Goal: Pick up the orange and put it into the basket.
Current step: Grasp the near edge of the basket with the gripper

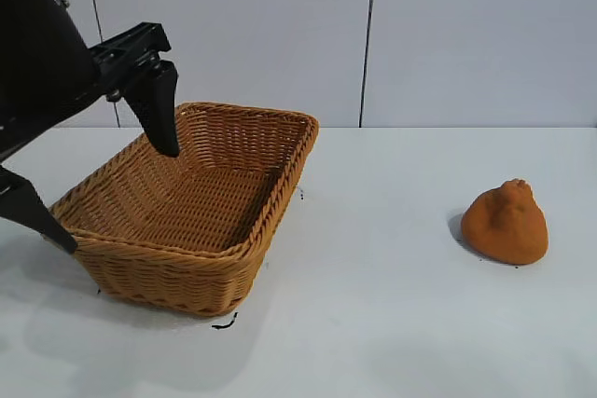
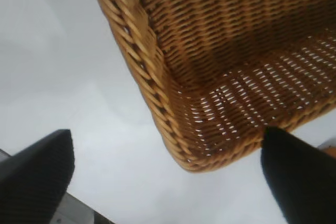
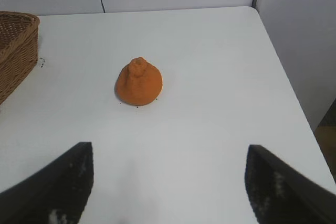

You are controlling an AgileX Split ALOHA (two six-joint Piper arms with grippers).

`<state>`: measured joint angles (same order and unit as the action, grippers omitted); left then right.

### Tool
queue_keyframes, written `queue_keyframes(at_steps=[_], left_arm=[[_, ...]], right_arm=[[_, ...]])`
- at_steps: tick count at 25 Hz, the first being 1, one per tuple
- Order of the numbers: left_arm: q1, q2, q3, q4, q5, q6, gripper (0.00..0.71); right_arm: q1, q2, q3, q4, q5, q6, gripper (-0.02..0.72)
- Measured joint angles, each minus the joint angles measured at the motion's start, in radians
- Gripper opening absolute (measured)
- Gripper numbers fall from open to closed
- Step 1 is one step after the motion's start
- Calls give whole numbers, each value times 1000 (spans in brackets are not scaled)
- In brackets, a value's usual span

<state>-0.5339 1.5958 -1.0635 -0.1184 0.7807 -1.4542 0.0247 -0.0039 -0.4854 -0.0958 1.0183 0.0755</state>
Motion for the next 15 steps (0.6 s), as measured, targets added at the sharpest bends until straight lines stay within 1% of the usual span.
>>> queue_keyframes(at_steps=[8,12,15], left_arm=[[1,55,-12,13,-28,-83,689],[2,89,-48,33,-7,-104,689],[2,108,-83,76,18,-127,689]], right_arm=[[0,0,0,0,0,0,545],[0,0,0,0,0,0,545],[0,0,0,1,0,0,545]])
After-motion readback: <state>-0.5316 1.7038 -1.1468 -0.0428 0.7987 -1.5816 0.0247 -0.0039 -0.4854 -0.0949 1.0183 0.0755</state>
